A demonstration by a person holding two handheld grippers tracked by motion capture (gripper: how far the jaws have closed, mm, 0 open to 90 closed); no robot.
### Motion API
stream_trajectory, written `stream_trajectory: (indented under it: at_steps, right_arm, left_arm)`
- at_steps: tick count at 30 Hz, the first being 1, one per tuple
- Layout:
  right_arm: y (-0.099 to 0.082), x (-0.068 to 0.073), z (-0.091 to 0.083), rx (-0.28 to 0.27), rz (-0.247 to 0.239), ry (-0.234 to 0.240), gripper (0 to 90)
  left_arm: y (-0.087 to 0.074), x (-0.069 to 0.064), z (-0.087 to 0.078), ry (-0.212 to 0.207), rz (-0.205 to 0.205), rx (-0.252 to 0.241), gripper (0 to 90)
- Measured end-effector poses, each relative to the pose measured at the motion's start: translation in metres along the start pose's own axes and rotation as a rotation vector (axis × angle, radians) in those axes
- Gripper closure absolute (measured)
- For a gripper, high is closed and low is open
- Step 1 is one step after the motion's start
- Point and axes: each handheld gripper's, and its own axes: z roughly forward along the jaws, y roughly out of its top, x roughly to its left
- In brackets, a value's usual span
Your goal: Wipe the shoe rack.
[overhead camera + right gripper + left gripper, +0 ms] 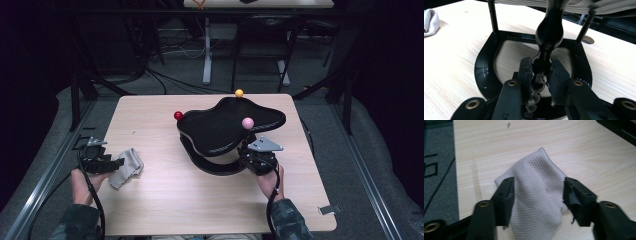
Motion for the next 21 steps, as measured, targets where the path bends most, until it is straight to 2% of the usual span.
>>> stream_trajectory:
  at_steps: [3, 9, 13, 14, 17, 21]
  right_arm:
    - [0.000, 0.000, 0.000, 0.001, 0.003, 0.005, 73.7]
    - [0.000, -0.003, -0.001, 0.008, 0.005, 0.009, 73.8]
    - [0.000, -0.006, -0.001, 0.009, 0.006, 0.011, 73.9]
    - [0.000, -0.006, -0.001, 0.010, 0.007, 0.013, 73.9]
    - [0.000, -0.009, -0.002, 0.014, 0.013, 0.018, 74.0]
    - [0.000, -0.010, -0.002, 0.013, 0.016, 0.015, 74.1]
  left_arm:
    - [0.004, -0.001, -0.005, 0.002, 0.000, -0.029, 30.5]
    - [0.018, -0.004, -0.007, -0.041, -0.010, -0.068, 13.4]
    - [0.029, -0.008, 0.005, -0.058, 0.012, -0.025, 1.7]
    - [0.033, -0.010, 0.010, -0.069, 0.023, -0.006, 0.8]
    - [0.042, -0.015, 0.018, -0.104, 0.036, 0.006, 0.0]
    - [0.064, -0.025, 0.024, -0.169, 0.047, -0.023, 0.0]
